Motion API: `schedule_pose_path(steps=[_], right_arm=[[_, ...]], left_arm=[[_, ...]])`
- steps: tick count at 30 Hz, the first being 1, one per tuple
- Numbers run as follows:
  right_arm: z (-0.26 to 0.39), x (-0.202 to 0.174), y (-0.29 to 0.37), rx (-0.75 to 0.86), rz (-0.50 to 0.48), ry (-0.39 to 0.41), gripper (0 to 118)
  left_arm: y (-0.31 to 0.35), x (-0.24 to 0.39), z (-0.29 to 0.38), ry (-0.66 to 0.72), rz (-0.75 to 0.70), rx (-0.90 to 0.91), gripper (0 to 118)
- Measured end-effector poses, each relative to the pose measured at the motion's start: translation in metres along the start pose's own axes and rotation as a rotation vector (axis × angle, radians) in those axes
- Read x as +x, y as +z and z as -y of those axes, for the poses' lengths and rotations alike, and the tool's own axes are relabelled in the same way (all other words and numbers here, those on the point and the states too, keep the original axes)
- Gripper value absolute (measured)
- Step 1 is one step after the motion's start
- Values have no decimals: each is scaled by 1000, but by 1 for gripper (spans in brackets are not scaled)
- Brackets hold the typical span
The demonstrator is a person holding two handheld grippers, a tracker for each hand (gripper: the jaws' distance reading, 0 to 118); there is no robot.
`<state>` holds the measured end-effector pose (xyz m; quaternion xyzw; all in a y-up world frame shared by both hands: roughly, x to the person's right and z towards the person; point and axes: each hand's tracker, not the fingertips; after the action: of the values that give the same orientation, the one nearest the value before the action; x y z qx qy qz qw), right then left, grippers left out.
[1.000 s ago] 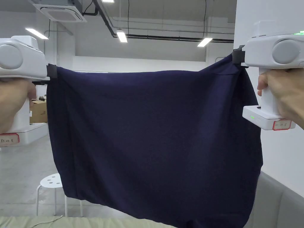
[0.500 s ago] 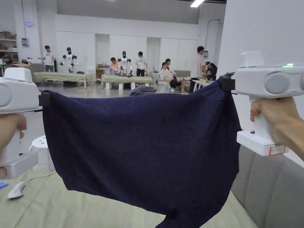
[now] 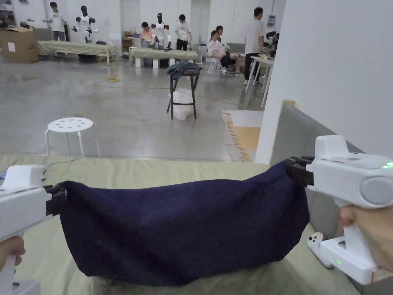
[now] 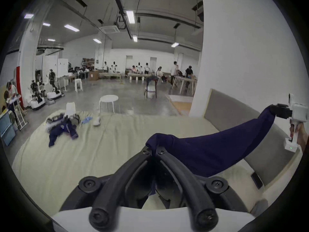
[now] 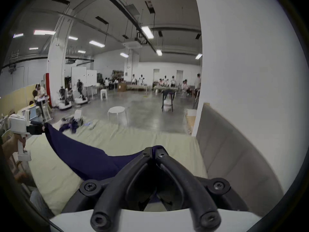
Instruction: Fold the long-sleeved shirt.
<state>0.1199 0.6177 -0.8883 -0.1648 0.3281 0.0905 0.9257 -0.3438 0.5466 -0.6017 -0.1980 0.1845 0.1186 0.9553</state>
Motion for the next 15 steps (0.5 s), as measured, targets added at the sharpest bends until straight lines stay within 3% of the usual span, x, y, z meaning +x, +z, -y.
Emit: schedule_pose_path(steps=[1, 6, 10, 15], right_arm=[[25, -2, 10, -30, -8, -30, 0], [129, -16, 59, -191, -49, 10, 0], [202, -20, 82, -353, -62, -104, 0], [273, -22, 83, -606, -78, -141, 1]], left_arm=[[9, -2, 23, 0, 41, -50, 6], [58, -3, 112, 27, 67, -172, 6], [88, 2, 163, -26, 85, -352, 6], [97, -12, 214, -22, 70, -529, 6]])
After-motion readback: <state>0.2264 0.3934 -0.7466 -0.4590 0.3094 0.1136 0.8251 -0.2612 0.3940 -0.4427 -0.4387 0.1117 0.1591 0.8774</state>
